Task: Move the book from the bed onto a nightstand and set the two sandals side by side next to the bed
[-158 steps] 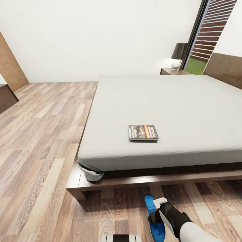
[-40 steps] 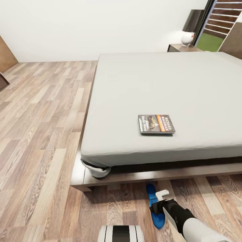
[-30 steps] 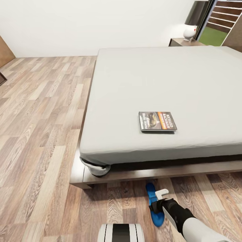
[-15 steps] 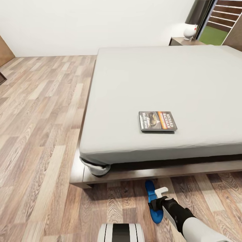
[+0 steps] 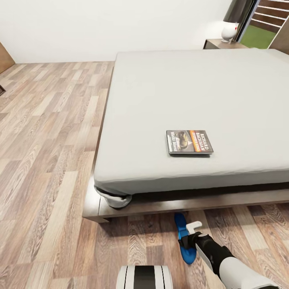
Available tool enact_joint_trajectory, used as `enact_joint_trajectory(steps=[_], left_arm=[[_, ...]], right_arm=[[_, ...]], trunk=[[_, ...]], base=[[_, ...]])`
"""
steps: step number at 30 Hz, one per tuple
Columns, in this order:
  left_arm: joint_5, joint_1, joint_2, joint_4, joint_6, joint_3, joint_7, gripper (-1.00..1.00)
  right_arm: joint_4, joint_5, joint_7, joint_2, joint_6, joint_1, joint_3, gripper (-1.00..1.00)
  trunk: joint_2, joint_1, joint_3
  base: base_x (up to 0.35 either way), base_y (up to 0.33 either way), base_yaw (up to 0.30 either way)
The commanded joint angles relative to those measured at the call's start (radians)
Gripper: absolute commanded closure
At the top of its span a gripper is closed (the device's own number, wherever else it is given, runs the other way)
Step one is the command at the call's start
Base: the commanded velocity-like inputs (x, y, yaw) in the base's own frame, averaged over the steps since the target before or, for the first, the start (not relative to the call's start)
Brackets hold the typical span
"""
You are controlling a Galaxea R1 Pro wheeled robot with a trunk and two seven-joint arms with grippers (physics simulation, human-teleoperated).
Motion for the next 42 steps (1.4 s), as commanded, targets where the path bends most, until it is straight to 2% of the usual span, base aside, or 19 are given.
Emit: enact_joint_trajectory(steps=[1,6,9,24,29,38,42], left_arm=[[0.0,0.0,0.0,-0.001,-0.002,0.002,0.001,1.0],[0.0,0.0,0.0,-0.001,-0.002,0.002,0.001,1.0],[0.0,0.0,0.0,-0.001,-0.002,0.002,0.001,1.0],[0.0,0.0,-0.001,-0.001,-0.003,0.002,0.001,1.0],[0.0,0.0,-0.001,-0.001,-0.003,0.003,0.001,1.0],[0.001,0.0,-0.001,-0.001,-0.003,0.003,0.001,1.0],[0.001,0.0,0.0,-0.001,-0.003,0.003,0.001,1.0]], right_arm=[[-0.002,0.004,0.007,-0.001,0.006,-0.001,0.002,1.0],[-0.003,0.003,0.019,-0.002,0.005,-0.007,0.002,1.0],[-0.003,0.003,0.02,-0.002,0.005,-0.008,0.002,1.0],[-0.002,0.003,0.021,-0.002,0.005,-0.009,0.002,1.0],[-0.002,0.002,0.021,-0.001,0.005,-0.009,0.001,1.0],[-0.002,0.002,0.021,0.001,0.003,-0.009,0.001,1.0],[-0.002,0.002,0.021,0.001,0.003,-0.009,0.0,1.0]], trunk=[[0.0,0.0,-0.001],[0.0,0.0,-0.001],[-0.001,0.001,-0.012],[-0.001,0.001,-0.012],[-0.002,0.003,-0.032],[-0.002,0.003,-0.032],[-0.003,0.005,-0.047]], base=[[0.0,0.0,0.0],[0.0,0.0,0.0],[0.0,0.0,0.0],[0.0,0.0,0.0],[0.0,0.0,0.0],[0.0,0.0,0.0],[0.0,0.0,0.0]])
